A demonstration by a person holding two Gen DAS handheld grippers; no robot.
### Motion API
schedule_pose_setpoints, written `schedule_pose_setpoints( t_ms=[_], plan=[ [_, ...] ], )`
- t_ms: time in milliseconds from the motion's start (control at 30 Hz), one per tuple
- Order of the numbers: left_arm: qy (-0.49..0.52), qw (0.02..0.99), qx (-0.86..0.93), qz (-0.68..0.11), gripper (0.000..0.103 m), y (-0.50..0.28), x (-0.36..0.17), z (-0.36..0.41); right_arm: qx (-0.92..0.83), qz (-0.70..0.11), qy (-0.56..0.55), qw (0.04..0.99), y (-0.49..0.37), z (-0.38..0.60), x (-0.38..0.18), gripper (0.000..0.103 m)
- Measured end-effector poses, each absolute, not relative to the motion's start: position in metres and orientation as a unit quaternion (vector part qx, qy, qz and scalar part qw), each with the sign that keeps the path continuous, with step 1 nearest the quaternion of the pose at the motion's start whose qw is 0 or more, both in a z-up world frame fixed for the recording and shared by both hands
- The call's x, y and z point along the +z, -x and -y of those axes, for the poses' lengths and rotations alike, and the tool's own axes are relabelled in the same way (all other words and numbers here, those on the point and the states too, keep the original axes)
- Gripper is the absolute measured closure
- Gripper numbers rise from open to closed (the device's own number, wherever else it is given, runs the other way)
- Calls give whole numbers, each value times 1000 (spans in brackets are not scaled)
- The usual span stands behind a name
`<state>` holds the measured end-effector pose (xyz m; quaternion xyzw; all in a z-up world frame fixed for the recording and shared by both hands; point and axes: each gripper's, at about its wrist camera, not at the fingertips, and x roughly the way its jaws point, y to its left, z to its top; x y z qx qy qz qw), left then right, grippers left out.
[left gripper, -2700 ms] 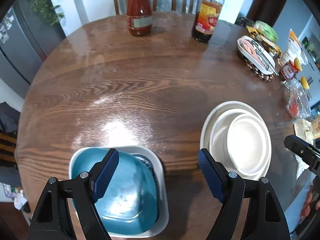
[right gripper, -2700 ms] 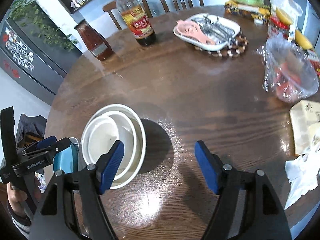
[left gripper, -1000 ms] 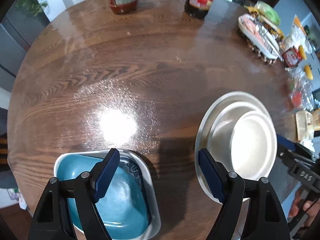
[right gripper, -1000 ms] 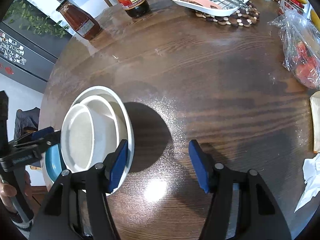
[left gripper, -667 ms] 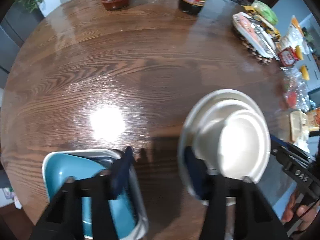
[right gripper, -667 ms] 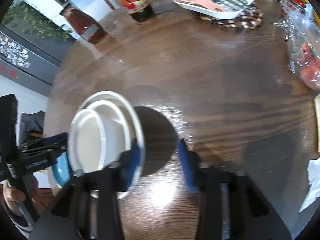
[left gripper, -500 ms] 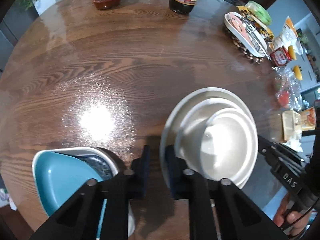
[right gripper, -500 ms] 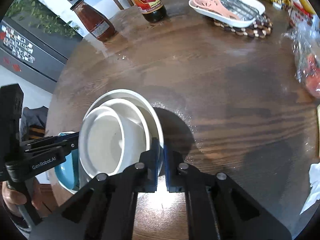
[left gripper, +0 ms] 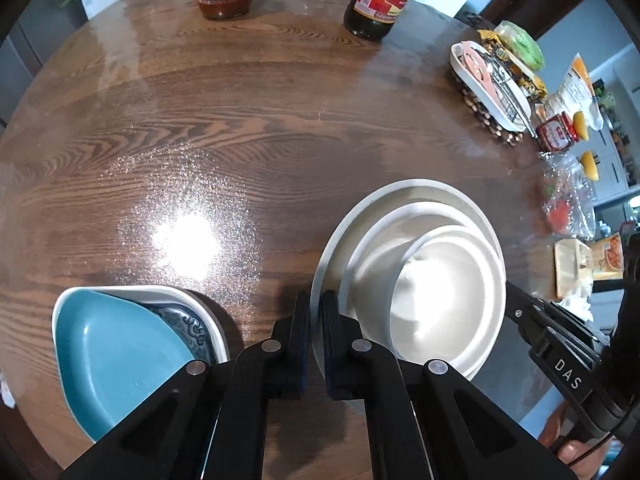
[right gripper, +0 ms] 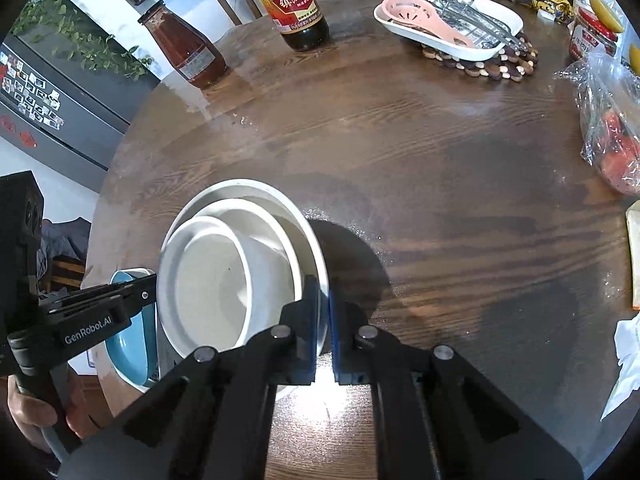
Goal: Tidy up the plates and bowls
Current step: 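Lift the bowl stack with the left gripper and carry it over the teal plate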
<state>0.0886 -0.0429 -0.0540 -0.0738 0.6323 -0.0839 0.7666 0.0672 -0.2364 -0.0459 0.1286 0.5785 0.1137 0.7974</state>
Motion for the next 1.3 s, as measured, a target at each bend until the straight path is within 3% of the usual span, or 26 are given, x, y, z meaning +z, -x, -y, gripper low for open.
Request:
schedule_pose_setpoints(
  t_ms=[733,1300],
  plan=[
    [62,828,-31,-556,100,-55,1,15,145,-542,-120,819,-53,200,-3,94],
    [88,837,28,-540,100,-21,11,-50,204,-536,-83,815,-42,133,9,94]
  ],
)
